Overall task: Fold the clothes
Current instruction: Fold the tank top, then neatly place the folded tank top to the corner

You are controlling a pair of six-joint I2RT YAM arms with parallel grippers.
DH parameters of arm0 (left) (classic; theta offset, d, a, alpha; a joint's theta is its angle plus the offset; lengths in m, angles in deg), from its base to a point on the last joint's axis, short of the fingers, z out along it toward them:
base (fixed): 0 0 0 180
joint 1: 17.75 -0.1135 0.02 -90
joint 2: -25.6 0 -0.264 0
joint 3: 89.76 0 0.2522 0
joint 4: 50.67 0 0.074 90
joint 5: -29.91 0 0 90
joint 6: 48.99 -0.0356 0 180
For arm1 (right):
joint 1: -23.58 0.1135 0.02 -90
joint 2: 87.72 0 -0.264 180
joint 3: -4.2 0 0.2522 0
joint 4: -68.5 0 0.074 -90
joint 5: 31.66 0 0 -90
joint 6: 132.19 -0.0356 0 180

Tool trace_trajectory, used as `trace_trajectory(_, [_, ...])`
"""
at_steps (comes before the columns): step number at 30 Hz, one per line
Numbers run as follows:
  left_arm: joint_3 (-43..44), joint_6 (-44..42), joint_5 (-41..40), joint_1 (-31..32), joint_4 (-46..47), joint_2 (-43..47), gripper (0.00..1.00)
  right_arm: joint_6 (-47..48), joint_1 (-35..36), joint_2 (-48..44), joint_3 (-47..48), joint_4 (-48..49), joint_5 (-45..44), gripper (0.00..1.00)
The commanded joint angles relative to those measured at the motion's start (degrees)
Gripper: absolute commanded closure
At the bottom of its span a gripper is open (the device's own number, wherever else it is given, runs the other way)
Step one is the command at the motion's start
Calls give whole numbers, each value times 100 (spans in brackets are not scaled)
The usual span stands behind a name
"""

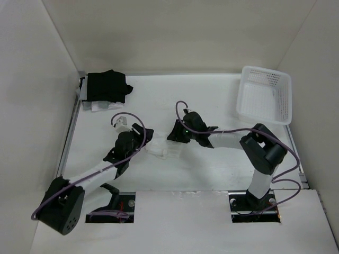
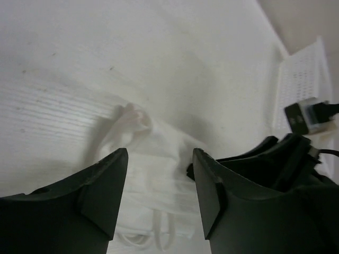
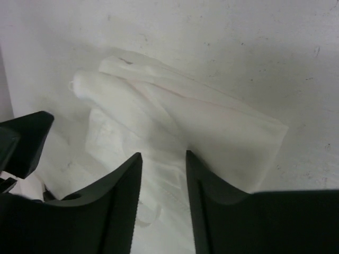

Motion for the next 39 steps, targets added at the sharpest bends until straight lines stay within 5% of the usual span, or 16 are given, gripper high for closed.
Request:
trace_trajectory(1, [-26,-268,-181,111,-251,737,48,103,6,-676,-71,227,115,54])
trace_trajectory(7, [-35,-488,-104,-21,-1369,563,36,235,138,-1862,-597,314,19,35])
trace_trajectory(16, [0,-716,1372,-3,-246,-850,33,323,155,-2822,-1547,429,-148,31])
trace_trajectory(20, [220,-690,1444,146,335,-1835,46,288,155,-2962,-1670,446,-210,31])
trace_trajectory(27, [790,-462,1532,331,1583,-3093,94,279,112,-3489,-1977,429,-245,31])
trace_trajectory(33, [1844,-444,1567,375,1628,-3218,100,253,-152,-4201,-2487,402,-386,31])
trace_trajectory(39, [3636,-988,1786,-283,716,-3015,100,270,-626,-4553,-2681,341,-325,30])
